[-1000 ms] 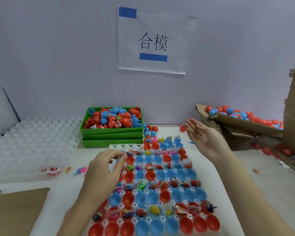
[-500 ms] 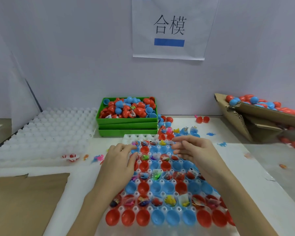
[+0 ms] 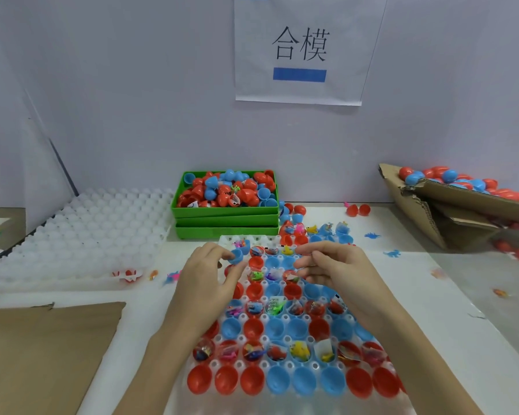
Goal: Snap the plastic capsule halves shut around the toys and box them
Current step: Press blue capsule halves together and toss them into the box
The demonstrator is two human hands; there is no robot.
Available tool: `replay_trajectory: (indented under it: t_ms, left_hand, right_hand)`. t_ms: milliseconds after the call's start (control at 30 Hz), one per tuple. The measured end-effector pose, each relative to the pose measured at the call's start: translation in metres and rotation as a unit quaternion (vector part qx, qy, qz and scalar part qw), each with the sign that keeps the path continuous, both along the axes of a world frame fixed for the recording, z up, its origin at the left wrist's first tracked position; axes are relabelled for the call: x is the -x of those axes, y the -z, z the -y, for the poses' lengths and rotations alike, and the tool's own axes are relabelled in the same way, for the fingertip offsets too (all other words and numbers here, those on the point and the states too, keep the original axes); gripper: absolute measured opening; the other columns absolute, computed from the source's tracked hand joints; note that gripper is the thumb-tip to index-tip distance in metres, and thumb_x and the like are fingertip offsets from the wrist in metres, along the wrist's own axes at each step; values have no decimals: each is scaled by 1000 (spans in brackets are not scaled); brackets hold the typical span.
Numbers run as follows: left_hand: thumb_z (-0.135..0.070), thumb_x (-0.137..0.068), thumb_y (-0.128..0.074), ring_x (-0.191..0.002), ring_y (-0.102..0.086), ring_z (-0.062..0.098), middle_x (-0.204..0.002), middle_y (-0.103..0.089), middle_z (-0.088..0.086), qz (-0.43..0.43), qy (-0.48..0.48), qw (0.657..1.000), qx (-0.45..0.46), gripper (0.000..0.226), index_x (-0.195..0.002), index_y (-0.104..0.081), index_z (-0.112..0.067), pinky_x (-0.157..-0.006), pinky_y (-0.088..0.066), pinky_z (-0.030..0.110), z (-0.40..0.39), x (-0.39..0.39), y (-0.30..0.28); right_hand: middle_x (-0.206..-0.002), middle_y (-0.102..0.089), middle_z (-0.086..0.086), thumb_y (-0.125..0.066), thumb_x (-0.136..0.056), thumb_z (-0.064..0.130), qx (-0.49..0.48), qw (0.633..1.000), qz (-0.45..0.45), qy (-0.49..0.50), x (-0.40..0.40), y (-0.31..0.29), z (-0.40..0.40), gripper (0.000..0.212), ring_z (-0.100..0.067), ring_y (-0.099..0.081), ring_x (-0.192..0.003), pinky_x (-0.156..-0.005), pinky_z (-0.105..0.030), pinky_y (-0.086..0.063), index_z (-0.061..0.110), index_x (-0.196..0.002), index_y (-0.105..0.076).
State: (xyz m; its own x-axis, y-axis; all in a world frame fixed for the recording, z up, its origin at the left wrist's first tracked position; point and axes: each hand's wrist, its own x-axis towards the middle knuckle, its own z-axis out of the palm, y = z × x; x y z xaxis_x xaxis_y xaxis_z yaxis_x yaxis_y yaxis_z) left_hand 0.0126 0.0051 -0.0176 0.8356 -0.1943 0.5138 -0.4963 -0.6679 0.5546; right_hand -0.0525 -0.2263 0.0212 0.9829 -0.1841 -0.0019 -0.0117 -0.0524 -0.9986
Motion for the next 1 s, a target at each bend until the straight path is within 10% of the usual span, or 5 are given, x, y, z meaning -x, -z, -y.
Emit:
replay_trajectory:
  t_ms: [333,567,767,1000]
  left_hand:
    - [-23,-83,-87,-83,-63,7,-93,-70,-5,46,24,999,15,20,-96,-78,-13,-80,-58,26,6,19,-20]
    - [-17,-83,-87,-94,-71,1,-101,-71,-16,16,119,988,102,26,-103,-72,-22,-80,-55,10,12,30,-32]
    - [-18,-83,-86,-102,-71,6,-107,-71,-20,-31,136,968,209,41,-116,-64,-28,-82,-55,12,12,33,-38]
    - [-29,-82,-81,-99,-70,17,-109,-73,-12,2,166,962,219,39,-121,-76,-25,-86,-57,20,10,35,-44]
  right_hand:
    - [-99,-78,12,-63,-101,9,141,989,52,-6,-1,7,-13,24,-5,-74,-96,-84,-21,-60,27,-114,-74]
    - [-137,-60,23,-71,-97,23,210,968,116,-73,2,5,-20,56,10,-59,-120,-96,-10,-49,37,-148,-51]
    - [-110,-76,9,-76,-94,19,202,960,187,-49,6,0,-30,39,-7,-75,-97,-87,-29,-62,28,-130,-67]
    - [-109,-69,20,-76,-91,17,303,917,259,-15,10,-1,-37,44,4,-69,-95,-85,-9,-54,28,-133,-67]
